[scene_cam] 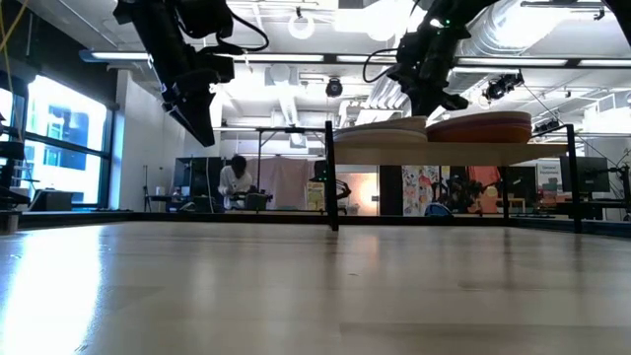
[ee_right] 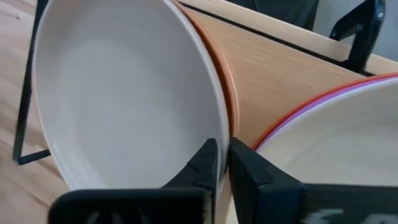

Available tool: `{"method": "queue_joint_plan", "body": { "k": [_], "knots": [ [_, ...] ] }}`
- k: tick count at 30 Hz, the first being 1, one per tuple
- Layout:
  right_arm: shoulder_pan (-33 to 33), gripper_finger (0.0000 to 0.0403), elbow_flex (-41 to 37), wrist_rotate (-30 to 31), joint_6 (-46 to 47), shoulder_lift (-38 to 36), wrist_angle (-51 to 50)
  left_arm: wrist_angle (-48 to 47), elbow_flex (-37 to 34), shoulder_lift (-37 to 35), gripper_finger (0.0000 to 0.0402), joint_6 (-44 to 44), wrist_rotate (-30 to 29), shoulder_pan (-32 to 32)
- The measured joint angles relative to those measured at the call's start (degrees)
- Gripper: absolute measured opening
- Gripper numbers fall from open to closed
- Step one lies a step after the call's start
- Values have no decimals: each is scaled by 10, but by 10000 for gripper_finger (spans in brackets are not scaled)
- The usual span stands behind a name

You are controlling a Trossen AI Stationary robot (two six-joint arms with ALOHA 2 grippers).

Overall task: Place and stack plates onto a shelf
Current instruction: Stack the gray plate on top of the brown plate on the shelf

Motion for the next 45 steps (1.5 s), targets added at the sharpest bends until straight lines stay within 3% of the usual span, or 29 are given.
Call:
{"method": "queue_joint_plan", "body": {
  "k": [14, 30, 35, 45],
  "knots": [
    [0, 89, 0, -9, 38, 0, 6, 0, 0, 0, 117, 0, 0, 0],
    [-7, 92, 0, -39, 32, -3, -35, -1, 0, 0, 117, -1, 1, 0],
    [-8, 92, 0, -77, 32, -3, -39, -1, 0, 0, 117, -1, 4, 0],
    [-12, 92, 0, -77, 48, -5, -37, -1, 0, 0, 117, 1, 4, 0]
  ]
}}
